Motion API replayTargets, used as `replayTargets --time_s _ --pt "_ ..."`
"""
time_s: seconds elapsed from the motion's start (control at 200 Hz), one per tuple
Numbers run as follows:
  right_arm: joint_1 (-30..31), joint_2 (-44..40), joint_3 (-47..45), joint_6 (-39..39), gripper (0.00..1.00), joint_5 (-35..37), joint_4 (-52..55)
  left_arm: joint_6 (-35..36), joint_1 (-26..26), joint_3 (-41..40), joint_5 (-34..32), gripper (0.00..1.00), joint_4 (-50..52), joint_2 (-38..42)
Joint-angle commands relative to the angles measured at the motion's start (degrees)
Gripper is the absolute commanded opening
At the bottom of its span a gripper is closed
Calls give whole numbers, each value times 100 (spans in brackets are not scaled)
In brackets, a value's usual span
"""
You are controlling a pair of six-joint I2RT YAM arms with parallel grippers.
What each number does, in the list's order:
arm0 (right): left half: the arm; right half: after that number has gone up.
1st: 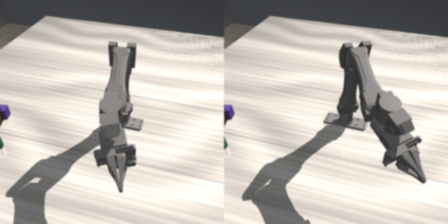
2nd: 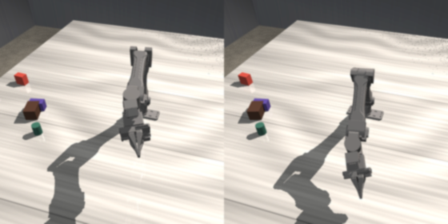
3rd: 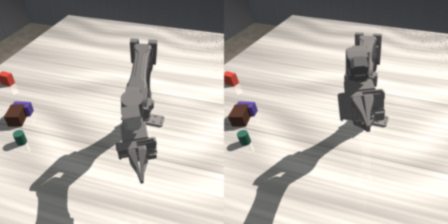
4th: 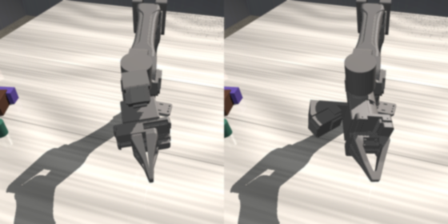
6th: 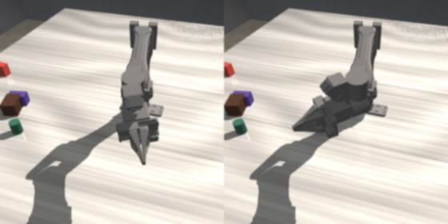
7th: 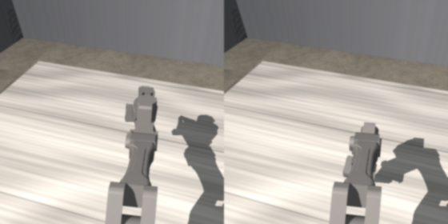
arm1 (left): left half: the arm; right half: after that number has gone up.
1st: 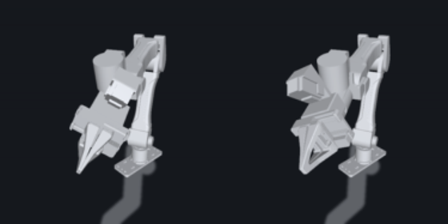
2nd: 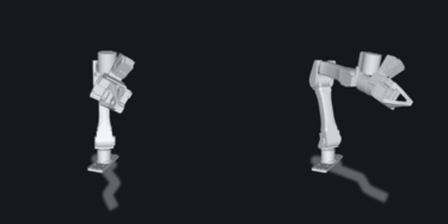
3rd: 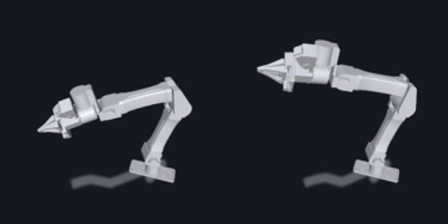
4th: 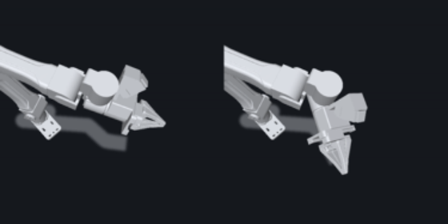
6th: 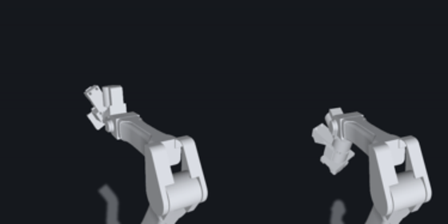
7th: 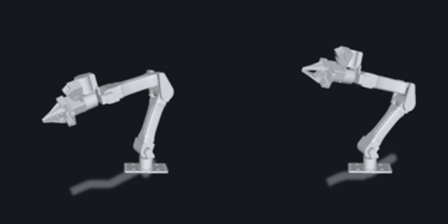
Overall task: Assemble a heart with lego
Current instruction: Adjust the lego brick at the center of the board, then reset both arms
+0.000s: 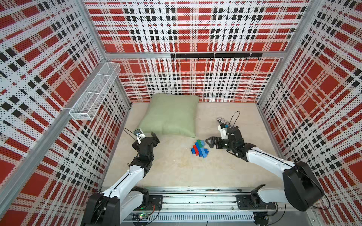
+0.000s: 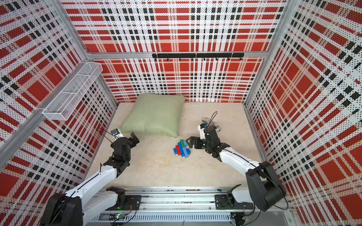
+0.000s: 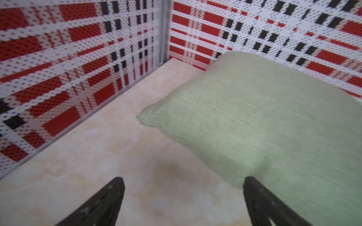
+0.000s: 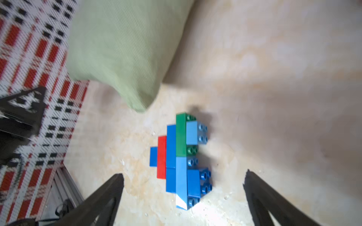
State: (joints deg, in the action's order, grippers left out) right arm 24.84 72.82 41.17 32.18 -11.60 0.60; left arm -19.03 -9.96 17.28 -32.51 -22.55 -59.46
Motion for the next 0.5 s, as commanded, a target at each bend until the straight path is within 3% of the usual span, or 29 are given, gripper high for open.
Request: replayTargets --time_s 0.0,0.125,0.175,0.261,0.316,0.376,0.441,0.496 --pt "-538 -529 -166 -1056 100 3467 605 920 239 -666 -178 99 -2704 -436" --pt "-1361 -144 -790 -1749 100 4026 -1056 1037 521 -823 443 99 -4222 -1404" --pt "-1497 77 -1072 -2219 100 3798 -2107 1232 617 -685 549 99 -4759 -1925" --pt "-1639 755 -1460 -2713 100 3615 -3627 1612 549 -500 578 99 -4714 -2189" --pt "-1782 1220 -1604 -2913 100 3160 -4573 1468 749 -767 886 99 -5640 -2709" --pt "-1805 1352 -1467 -3173 100 2835 -4586 1521 936 -1011 1469 99 -7046 -3292" --pt "-2119 1554 -1523 -3003 100 2116 -4745 1388 991 -833 1499 99 -5837 -2856" --pt "-2191 1410 -1816 -2998 100 1817 -5064 1407 916 -725 1270 99 -5932 -2962"
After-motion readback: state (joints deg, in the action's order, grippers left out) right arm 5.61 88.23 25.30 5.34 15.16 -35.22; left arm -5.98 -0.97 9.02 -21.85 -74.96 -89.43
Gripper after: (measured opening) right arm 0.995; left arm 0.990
